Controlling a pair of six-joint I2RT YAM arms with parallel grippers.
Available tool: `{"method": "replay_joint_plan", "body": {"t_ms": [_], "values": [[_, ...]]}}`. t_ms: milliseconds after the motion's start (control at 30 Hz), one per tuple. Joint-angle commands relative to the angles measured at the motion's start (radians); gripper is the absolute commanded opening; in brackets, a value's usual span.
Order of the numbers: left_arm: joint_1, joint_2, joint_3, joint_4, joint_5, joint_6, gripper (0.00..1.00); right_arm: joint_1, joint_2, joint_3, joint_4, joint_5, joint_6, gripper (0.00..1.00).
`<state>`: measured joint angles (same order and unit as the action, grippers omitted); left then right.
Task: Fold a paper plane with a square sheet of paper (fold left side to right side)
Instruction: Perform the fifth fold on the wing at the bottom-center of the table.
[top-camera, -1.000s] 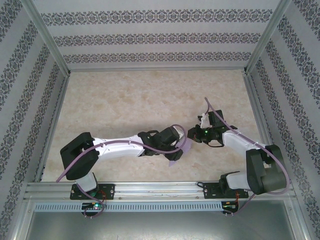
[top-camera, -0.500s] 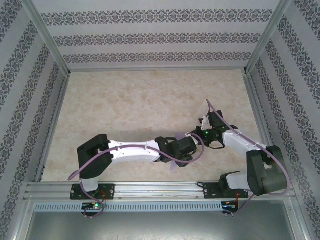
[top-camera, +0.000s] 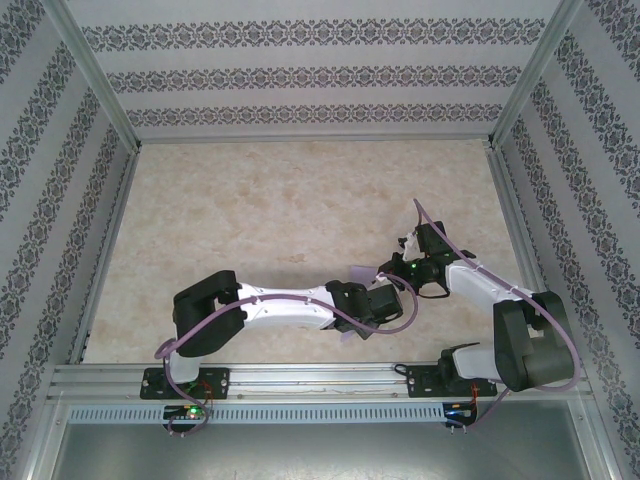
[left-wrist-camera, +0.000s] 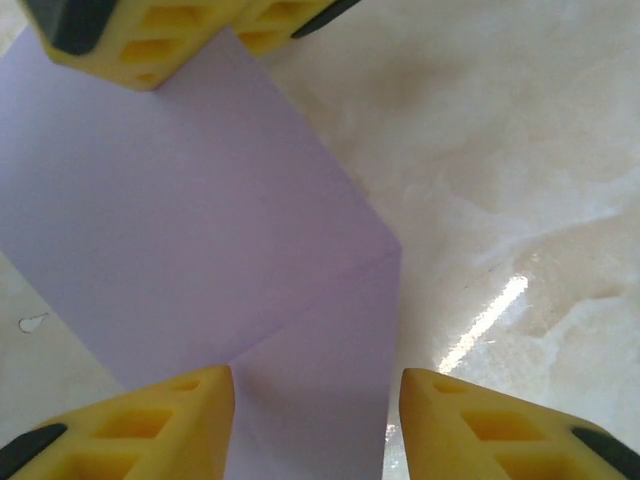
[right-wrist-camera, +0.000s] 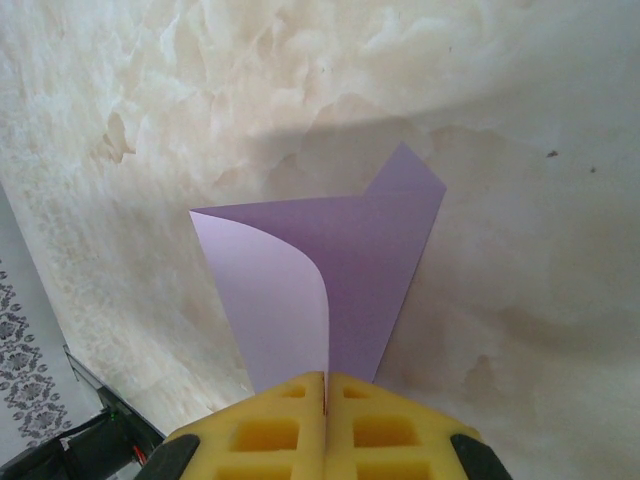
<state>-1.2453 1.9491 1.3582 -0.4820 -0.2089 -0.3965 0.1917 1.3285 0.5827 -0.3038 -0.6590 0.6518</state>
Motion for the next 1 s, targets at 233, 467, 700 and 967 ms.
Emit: {"method": "replay_joint_plan", "body": {"t_ms": [233,467,700,967], "values": [[-0.007,0.018,-0.009,-0.023,-0.03,-0.051,0.26,-0.003,0.011,0.014,-0.011,0.031,-0.003,0.0],[0.012,-0.008,-0.058,0.031,0.014,-0.084,0.14,-0.006,0.006,0.016,-0.028,0.037,-0.022,0.04],[0.053,-0.088,-0.134,0.122,0.101,-0.105,0.1,-0.035,-0.076,0.043,-0.12,0.092,-0.076,0.3],[0.136,-0.151,-0.262,0.318,0.343,-0.173,0.08,-0.12,-0.222,0.037,-0.207,0.139,-0.158,0.54]]}}
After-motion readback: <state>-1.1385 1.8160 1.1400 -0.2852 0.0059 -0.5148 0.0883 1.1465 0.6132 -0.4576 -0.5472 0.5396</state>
